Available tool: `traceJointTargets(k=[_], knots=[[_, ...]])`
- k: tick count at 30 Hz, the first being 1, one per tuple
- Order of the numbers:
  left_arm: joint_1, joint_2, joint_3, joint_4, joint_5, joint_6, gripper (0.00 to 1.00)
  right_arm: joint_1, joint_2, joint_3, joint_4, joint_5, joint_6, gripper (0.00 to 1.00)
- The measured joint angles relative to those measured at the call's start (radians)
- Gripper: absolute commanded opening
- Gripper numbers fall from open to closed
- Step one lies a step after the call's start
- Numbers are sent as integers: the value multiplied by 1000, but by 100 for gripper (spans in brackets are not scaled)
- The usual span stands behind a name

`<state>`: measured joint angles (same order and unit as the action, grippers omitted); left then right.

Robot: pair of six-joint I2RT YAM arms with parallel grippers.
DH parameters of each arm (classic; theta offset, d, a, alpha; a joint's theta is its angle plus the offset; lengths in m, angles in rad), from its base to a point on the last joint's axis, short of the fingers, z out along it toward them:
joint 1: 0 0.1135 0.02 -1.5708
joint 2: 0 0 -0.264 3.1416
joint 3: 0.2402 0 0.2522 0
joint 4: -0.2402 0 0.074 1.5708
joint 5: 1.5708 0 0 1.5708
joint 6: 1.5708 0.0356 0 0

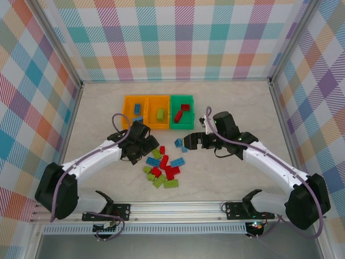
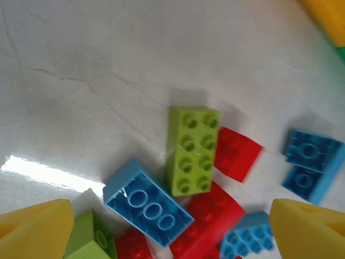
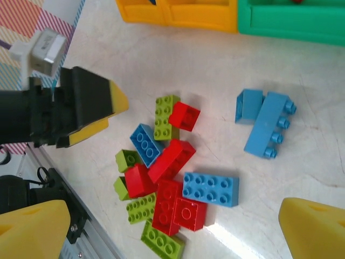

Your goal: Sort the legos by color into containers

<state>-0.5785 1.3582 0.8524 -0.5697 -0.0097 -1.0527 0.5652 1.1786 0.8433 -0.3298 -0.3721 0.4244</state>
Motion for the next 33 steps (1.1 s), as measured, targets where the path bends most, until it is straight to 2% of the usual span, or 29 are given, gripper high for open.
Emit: traceJointTargets(k=[9,17,21,27,30,33], knots=[[0,222,61,58,-6,-50,78,0,-24,-7,14,-3,13,100],[0,322,120,104,9,-23,66,0,-24,-7,16,12,26,100],[1,336,127,91,9,-6,55,0,-36,-6,16,21,35,100],[1,338,127,64,-16,21,34,0,-68,-7,16,14,43,100],[1,322,125,56,-35,33,27,1,-68,-7,16,-20,40,100],[1,282,119,31,-75,55,25,11,-66,-6,15,-49,32,100]])
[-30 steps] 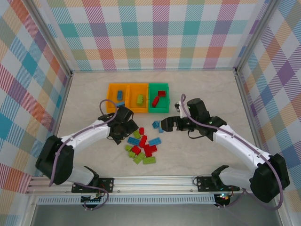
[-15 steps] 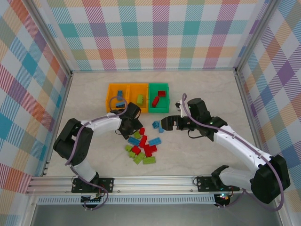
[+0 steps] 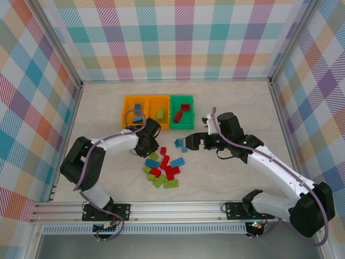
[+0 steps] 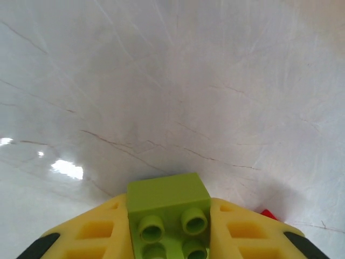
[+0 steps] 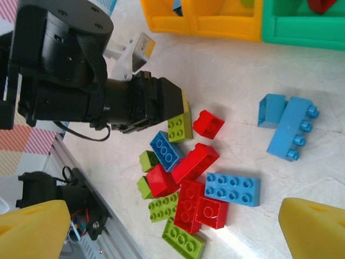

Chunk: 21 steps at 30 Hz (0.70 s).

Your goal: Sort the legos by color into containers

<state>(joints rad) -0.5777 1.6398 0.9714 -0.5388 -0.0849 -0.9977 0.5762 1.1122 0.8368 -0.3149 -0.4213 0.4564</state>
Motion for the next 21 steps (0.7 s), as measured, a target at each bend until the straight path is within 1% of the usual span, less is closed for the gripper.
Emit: traceJointTargets(k=[3,5,7,9,12,14,17,19,21], knots=[[0,-75,8,-20,-60,37,25,17,6,0,0,-18,-2,100],[1,-109,44,-28,-103,83,25,24,10,0,0,-19,-3,100],[5,-112,111,-19,-148,138,25,29,12,1,0,-18,-2,100],[14,-83,203,4,-201,198,25,28,14,1,0,-17,-2,100],[37,11,346,61,-247,267,25,28,19,4,-1,-8,-2,100],[60,92,427,106,-259,303,26,28,19,8,-5,-5,-1,100],[92,229,544,133,-273,345,29,28,13,14,-14,6,-1,100],[106,315,616,135,-277,374,34,28,1,14,-23,15,0,99],[113,386,679,133,-277,399,45,28,-18,14,-29,22,-1,100]])
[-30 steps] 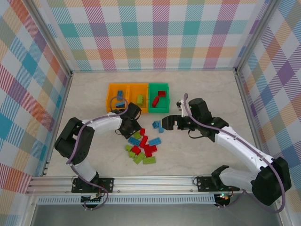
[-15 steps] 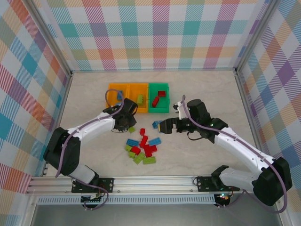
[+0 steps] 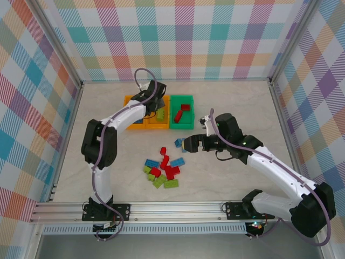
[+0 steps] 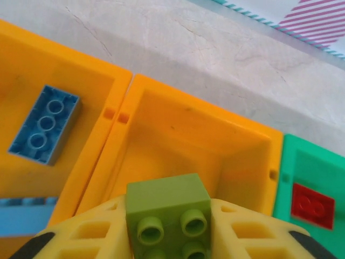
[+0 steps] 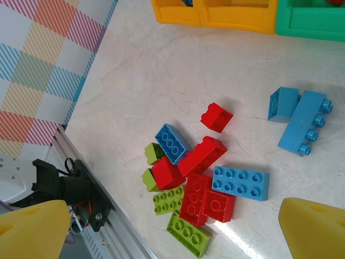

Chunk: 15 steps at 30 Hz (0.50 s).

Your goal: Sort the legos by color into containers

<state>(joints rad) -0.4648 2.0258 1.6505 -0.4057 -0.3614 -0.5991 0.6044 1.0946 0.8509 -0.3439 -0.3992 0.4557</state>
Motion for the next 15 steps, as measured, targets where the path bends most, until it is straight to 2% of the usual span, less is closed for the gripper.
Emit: traceJointTargets(k=[5,9,11,15], knots=[[6,40,48,-10,2,30,56,0,-24,0,-7,10,0,100],[5,-4,33,-8,17,33,58,0,-24,0,-13,17,3,100],[5,-80,-32,4,39,37,58,0,-22,0,-13,26,8,100],[-12,-377,-279,61,85,66,61,8,-17,0,-16,86,21,100]])
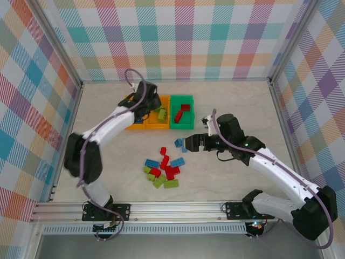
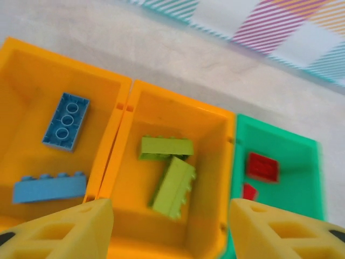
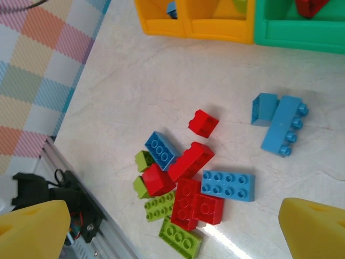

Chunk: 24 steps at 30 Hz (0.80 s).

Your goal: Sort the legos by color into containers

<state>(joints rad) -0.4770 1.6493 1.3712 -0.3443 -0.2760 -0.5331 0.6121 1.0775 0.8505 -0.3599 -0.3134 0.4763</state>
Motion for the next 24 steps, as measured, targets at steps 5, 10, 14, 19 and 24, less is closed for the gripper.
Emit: traceJointTargets(k=[5,10,14,19,24], knots=[[-65,-420,-209,26,93,107,67,33,71,5,-1,87,13,94],[-85,-760,-320,-73,245,265,69,131,267,107,-66,220,-2,84],[-87,-937,-391,-233,394,473,75,179,438,225,-94,335,-6,75],[-89,-1075,-504,-379,540,753,87,180,566,253,-98,435,6,79],[-89,-1112,-635,-382,652,938,100,179,669,283,-114,480,10,82]])
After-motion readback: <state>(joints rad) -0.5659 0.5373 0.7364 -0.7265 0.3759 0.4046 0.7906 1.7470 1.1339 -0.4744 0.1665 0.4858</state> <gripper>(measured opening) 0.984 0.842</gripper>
